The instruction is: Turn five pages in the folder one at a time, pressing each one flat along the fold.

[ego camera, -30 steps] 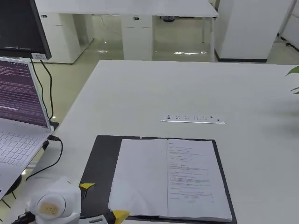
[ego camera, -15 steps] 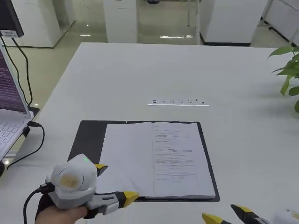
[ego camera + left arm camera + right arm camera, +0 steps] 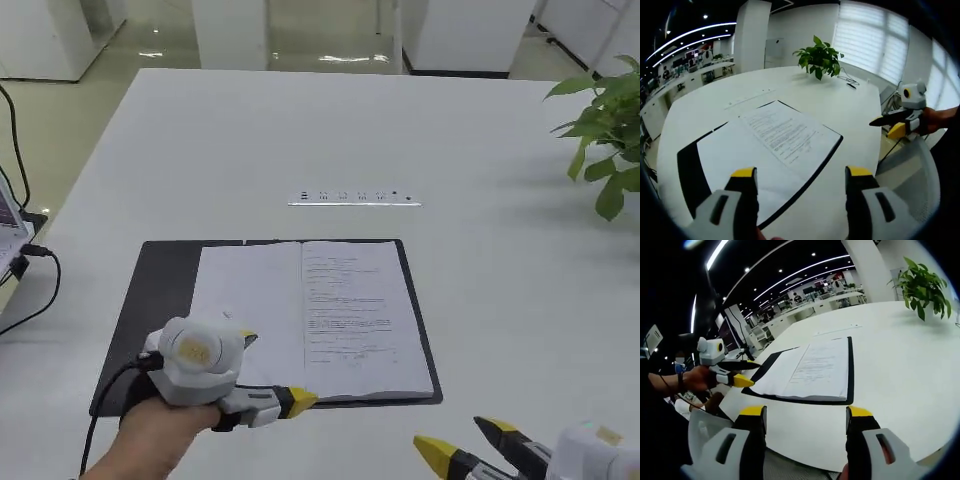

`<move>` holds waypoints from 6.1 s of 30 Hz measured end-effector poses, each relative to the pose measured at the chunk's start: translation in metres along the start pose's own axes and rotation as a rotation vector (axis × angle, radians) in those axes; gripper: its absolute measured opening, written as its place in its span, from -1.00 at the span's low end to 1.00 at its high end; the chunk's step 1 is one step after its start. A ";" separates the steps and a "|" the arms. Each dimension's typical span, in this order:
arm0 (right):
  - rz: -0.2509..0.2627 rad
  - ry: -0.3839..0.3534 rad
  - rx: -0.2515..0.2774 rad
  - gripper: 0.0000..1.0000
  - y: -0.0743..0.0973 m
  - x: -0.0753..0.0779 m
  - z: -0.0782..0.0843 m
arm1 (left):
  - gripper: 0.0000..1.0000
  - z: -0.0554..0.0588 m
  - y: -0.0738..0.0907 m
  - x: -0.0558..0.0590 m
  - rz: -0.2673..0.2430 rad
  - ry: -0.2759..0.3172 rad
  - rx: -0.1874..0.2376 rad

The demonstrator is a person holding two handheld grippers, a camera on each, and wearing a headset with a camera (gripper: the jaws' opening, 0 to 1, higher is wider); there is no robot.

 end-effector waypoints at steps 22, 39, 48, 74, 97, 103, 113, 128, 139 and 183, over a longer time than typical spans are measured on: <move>-0.023 0.001 -0.021 0.24 0.001 0.003 -0.004 | 0.29 -0.013 -0.088 0.052 0.042 -0.016 -0.001; -0.012 -0.038 -0.035 0.19 0.005 0.011 -0.001 | 0.14 0.000 -0.131 0.074 -0.013 -0.090 -0.014; -0.009 -0.054 -0.043 0.16 0.003 0.017 -0.003 | 0.13 0.008 -0.135 0.075 -0.018 -0.162 -0.014; -0.005 -0.071 -0.014 0.04 -0.018 0.039 -0.025 | 0.31 -0.005 -0.144 0.088 0.042 0.049 0.016; -0.048 -0.081 -0.033 -0.03 -0.071 0.081 -0.041 | -0.11 -0.002 -0.144 0.073 -0.015 -0.041 0.019; -0.083 -0.116 -0.033 -0.03 -0.102 0.093 -0.046 | -0.16 0.000 -0.142 0.071 -0.013 -0.029 0.017; -0.128 -0.183 -0.001 -0.09 -0.119 0.099 -0.052 | -0.18 0.005 -0.133 0.068 -0.006 -0.004 0.005; -0.142 -0.224 0.027 -0.57 -0.107 0.087 -0.040 | 0.15 0.005 -0.104 0.065 0.011 0.011 -0.024; -0.114 -0.246 0.073 -0.99 -0.107 0.083 -0.043 | 0.26 0.000 -0.072 0.052 -0.012 0.006 -0.001; -0.251 -0.184 0.105 -1.00 -0.173 0.004 -0.078 | 0.33 0.017 0.028 -0.007 -0.132 0.169 0.065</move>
Point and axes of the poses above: the centre of the closed fingertips' face, and the gripper's own axes: y roughly backward along the fingers, x roughly to its right, z roughly out of its underside, the point moved 6 cm from there along y, roughly backward along the fingers, and after that the axes turned 14 degrees about -z, right-handed, at the moved point
